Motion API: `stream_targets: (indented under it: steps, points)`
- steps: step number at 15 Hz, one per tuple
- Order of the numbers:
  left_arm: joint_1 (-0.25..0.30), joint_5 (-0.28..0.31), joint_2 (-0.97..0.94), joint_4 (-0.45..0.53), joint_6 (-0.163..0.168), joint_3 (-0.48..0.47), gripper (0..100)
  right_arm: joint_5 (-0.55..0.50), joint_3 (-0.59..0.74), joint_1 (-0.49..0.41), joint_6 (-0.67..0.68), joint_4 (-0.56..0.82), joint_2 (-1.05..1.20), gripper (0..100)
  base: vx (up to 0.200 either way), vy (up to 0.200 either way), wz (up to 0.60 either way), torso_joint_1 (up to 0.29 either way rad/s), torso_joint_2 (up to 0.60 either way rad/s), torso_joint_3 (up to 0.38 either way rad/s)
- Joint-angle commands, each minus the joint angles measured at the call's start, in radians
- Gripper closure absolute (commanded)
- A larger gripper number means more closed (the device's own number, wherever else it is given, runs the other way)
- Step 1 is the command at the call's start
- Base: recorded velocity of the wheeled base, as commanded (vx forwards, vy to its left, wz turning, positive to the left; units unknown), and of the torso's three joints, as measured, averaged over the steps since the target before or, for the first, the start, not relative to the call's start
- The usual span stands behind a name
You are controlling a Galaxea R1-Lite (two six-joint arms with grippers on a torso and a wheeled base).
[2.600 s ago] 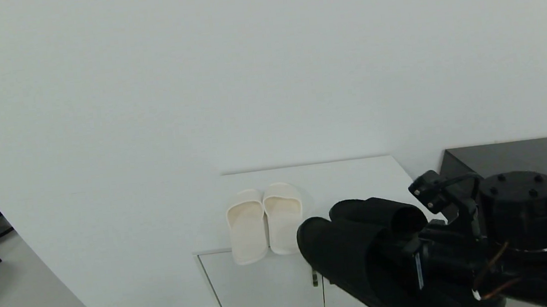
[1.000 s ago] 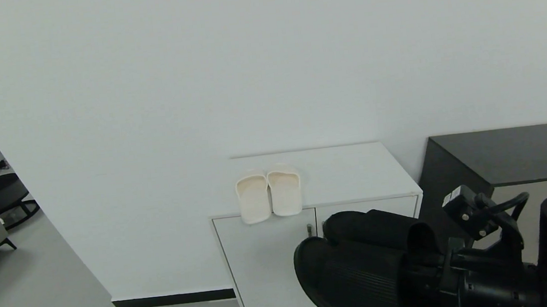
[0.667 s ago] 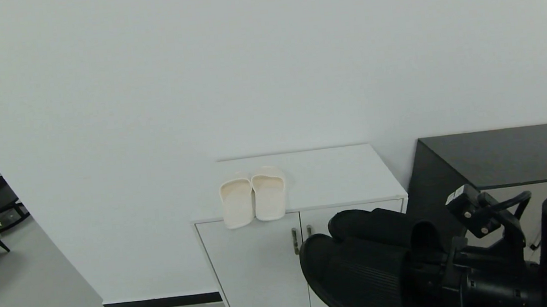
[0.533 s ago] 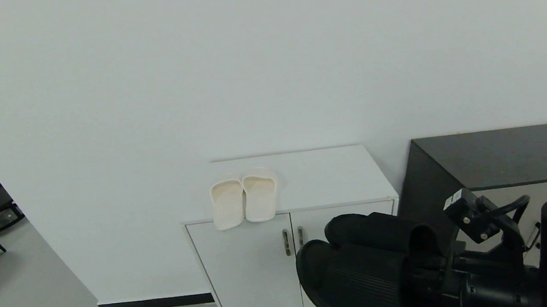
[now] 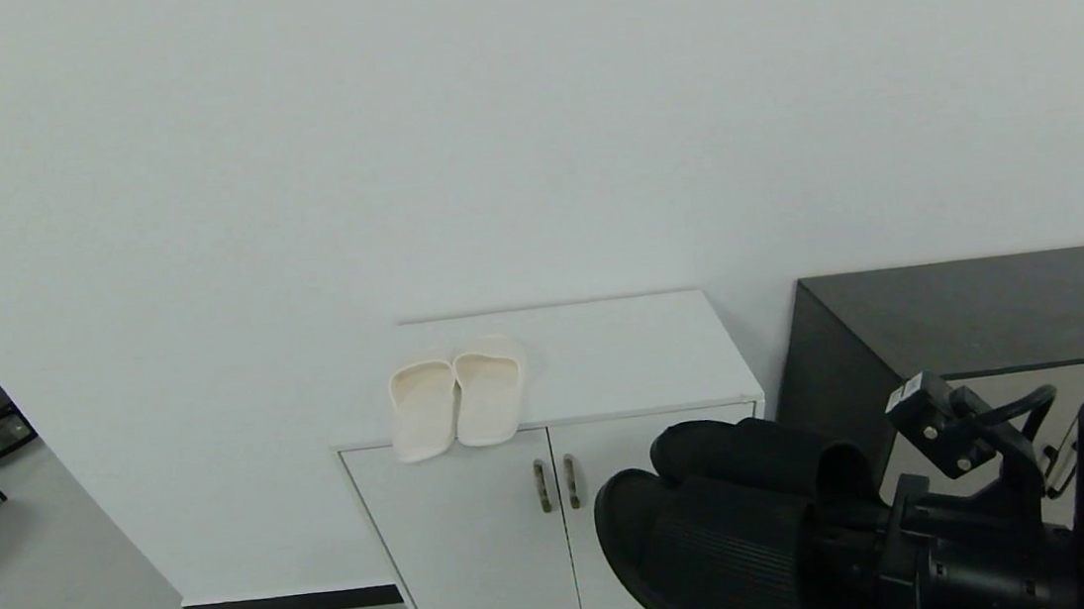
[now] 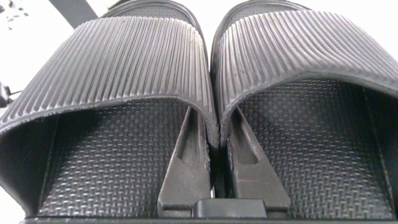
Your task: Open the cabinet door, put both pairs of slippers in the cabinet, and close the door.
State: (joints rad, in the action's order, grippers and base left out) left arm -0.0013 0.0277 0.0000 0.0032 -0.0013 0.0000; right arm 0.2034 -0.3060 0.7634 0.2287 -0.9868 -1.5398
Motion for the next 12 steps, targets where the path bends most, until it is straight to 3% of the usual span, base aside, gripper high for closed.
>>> stream_targets:
  steps: [1,12]
  points:
    - [0.000,0.000,0.000,0.000,0.000,0.000,100,0.001,0.010,0.001,-0.002,0.000,-0.005,100,0.000,0.000,0.00,0.000,0.00,0.000]
    - [0.000,0.000,0.000,0.000,0.000,0.000,100,0.002,0.016,0.004,-0.009,-0.015,-0.010,100,0.000,0.000,0.00,-0.145,0.31,0.160]
